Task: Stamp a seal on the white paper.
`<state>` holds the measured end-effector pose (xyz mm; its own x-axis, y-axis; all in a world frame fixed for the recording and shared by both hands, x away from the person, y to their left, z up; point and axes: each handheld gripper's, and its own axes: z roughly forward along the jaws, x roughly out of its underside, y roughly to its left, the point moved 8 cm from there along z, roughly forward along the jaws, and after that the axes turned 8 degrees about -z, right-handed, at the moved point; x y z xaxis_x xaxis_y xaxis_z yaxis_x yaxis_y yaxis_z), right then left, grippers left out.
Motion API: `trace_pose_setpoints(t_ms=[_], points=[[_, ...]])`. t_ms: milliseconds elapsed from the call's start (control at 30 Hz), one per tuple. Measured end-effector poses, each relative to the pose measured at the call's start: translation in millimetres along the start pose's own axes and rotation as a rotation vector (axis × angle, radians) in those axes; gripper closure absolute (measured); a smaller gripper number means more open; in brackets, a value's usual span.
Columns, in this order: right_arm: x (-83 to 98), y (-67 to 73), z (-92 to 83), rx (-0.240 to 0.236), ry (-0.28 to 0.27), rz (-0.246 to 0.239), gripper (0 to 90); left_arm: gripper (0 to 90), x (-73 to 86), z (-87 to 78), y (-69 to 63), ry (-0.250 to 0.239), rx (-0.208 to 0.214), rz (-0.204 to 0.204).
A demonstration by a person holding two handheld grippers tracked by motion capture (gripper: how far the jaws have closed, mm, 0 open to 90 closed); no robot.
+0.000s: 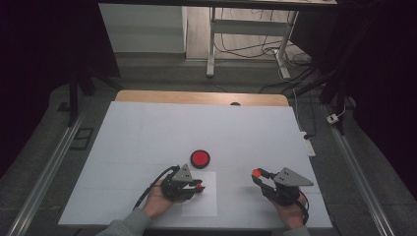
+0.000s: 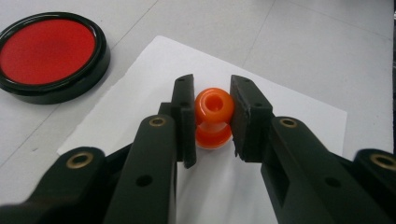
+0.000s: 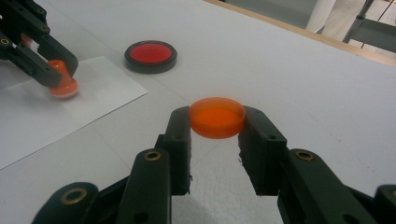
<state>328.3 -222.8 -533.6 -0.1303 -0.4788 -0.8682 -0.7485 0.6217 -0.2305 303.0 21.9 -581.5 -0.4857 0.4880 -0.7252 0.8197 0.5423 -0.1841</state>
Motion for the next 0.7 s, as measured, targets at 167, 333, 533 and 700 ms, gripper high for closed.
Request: trace_pose_setpoints(t_ms=[167, 333, 533, 700], points=[[0.0, -0.5, -0.3, 0.002, -0.001, -0.002, 64.1, 72.6, 0.2, 0.7, 0.6, 0.000, -0.003, 0.000], [-0.3, 0.1, 0.1, 0.000, -0.001, -0.001, 64.1, 72.7, 3.1, 2.8, 0.2, 0.001, -0.005, 0.004], [-0.4, 0.3, 0.1, 0.000, -0.001, -0.001, 64.1, 73.0, 5.1, 3.0, -0.8, -0.007, -0.019, 0.032], [-1.2, 0.6, -0.2, -0.001, -0.005, 0.001, 64.1, 73.1, 5.3, 3.4, -1.7, -0.005, -0.026, 0.048]])
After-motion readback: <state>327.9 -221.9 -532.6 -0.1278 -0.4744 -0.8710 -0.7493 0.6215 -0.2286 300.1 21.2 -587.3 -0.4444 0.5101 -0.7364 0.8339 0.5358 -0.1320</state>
